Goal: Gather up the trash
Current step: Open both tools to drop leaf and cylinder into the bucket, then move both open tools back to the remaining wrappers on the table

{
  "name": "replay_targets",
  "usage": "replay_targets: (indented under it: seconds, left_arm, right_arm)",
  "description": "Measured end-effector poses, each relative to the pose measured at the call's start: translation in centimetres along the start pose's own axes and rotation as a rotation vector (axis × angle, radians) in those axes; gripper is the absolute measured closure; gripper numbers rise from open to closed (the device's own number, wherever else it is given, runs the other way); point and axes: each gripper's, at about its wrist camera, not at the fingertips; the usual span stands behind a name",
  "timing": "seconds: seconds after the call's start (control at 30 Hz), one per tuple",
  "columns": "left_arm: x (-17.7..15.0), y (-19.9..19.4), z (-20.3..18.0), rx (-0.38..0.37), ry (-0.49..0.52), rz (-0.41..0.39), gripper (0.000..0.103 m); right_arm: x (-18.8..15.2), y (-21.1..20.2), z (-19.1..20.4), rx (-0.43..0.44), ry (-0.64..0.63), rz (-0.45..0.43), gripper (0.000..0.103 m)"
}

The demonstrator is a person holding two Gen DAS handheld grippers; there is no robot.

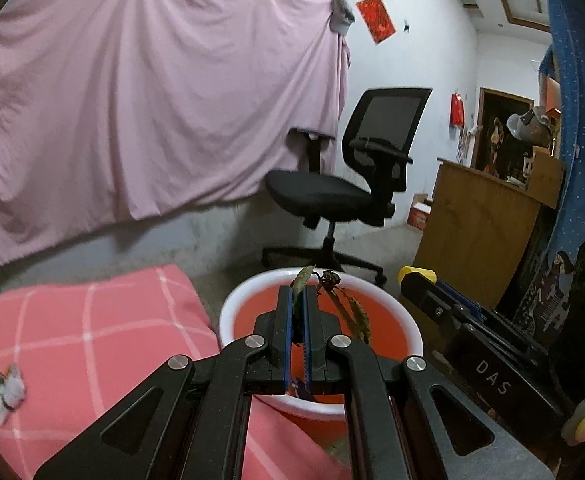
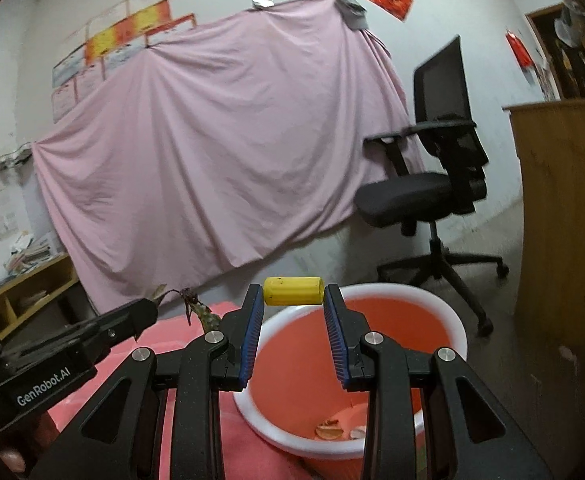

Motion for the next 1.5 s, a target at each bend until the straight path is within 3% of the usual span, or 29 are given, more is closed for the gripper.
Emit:
replay_targets:
  seconds: [0.5,0.83,0.93,1.0,1.03,1.33,1.4,1.43,1.47,1.5]
  left_arm:
    - [0.4,5.6,1.1,-0.028,-0.15,0.254,0.099]
    - [-0.4,6.9,1.5,-0.023,-0.153,0.322,0.097]
    - [-0.5,7.0,1.8,-0.019,-0.16,0.33,0.091]
    - [-0.6,7.0,2.1,-0.016,-0.172,0.331,0.072]
    - [-0.6,6.9,2.3,-0.013,-0.188,0.323,0.068]
    - [-0.3,4.2,3.6,0.062,-0.182,0.234,0.064]
    - [-0.3,3.5,3.9,0.083,-0.177,0.214,0.055]
    - [-0.4,2.9,4.2,0.115,-0.172,0.198,0.048]
    - [-0.5,2.5,4.5,0.141,-0.169,0.184,0.047]
    - [-0.7,2.0,4.8,0.167,-0.165,0.171,0.046]
  right_arm:
    - [-1.5,3.1,-2.2,-0.05,0.094,0.16,0.074]
    - [-2.1,4.0,-3.5,-0.08,0.137,0.218,0.072]
    - [-2.2,4.0,-3.7,-0.089,0.141,0.223,0.066]
    - [-2.1,4.0,-3.7,-0.091,0.142,0.224,0.066]
    - [-2.1,4.0,-3.7,-0.093,0.142,0.224,0.066]
    - [-1.6,3.4,-2.9,-0.098,0.117,0.181,0.052]
    - [-1.4,3.3,-2.7,-0.095,0.105,0.162,0.05]
    - [-1.3,3.2,-2.5,-0.099,0.097,0.153,0.044]
    - [-1.2,3.1,-2.3,-0.106,0.089,0.146,0.029]
    - [-1.1,3.1,-2.0,-0.117,0.077,0.134,0.023]
Point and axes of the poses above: each gripper's, at about its wrist camera, not at the fingertips, and y roughly the way its jaws point, z to its left, x to its top, and after that the axes turned 7 degrees about x, right-handed
